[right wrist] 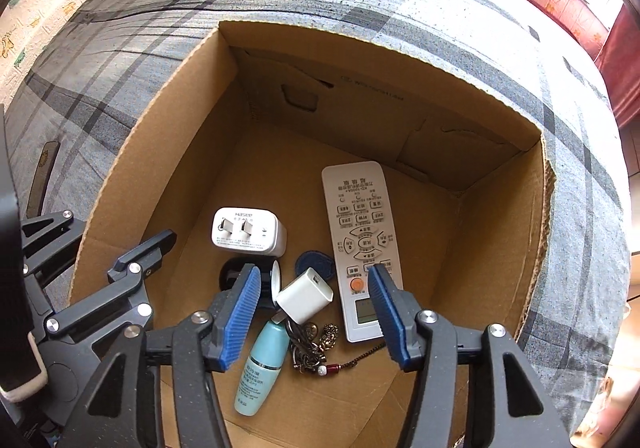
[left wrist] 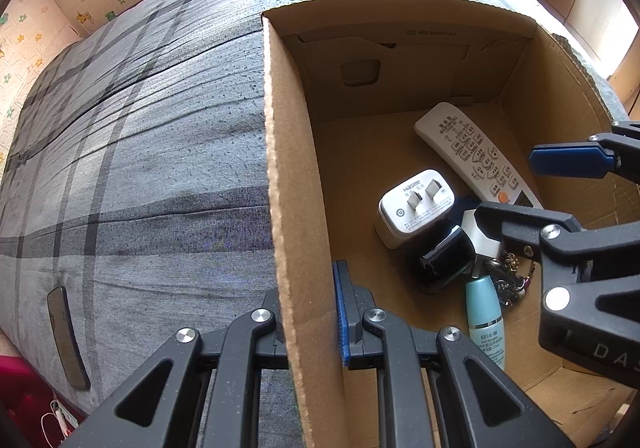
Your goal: Organize rigid objects
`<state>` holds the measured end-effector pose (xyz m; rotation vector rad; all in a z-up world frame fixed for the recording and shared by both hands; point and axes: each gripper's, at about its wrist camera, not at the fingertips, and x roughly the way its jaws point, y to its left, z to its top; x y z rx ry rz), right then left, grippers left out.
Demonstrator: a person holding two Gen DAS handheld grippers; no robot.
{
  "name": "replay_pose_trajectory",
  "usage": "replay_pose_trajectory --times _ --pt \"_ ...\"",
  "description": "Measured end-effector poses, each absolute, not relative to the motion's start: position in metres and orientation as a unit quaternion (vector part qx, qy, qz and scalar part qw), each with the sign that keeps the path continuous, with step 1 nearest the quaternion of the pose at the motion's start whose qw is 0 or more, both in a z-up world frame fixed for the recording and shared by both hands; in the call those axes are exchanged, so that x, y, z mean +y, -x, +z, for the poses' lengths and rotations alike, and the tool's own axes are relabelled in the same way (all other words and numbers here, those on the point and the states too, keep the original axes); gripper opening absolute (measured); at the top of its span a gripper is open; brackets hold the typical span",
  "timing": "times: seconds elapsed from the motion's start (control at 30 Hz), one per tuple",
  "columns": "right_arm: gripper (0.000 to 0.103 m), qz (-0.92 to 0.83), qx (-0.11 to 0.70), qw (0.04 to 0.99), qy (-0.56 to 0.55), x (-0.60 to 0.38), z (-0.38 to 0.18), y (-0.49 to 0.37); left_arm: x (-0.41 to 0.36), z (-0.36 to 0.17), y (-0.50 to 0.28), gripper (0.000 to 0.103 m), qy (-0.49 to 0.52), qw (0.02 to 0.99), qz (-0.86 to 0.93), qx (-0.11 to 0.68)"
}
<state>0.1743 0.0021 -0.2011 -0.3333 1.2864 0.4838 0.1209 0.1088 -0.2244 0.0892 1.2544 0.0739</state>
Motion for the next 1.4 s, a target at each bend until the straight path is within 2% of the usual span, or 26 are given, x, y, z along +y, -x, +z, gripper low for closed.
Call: replay_pose_trajectory --times 0.17,0.47,0.77,1.4 --pt "0.063 0.218 0.586 0.766 0.150 -0.005 -0.190 -0.166 0.109 -0.224 -0.121 0.016 -0.043 0.808 0.035 0.587" --pt "0.076 0.193 0.567 0.787 0.151 -0.024 -0.170 -0.151 0.108 -0.224 -0.121 0.016 -0.043 0.808 0.035 0.587" --pt "0.100 0.177 0.549 0.807 0.127 -0.048 -0.144 -0.133 0.105 -0.224 -0.121 0.016 -0.050 0.808 0.038 0.586" --pt "0.103 0.148 0.529 0.830 0.094 -0.100 -0.119 -0.085 0.101 -0.222 -0.120 0.016 -0.058 0.807 0.043 0.586"
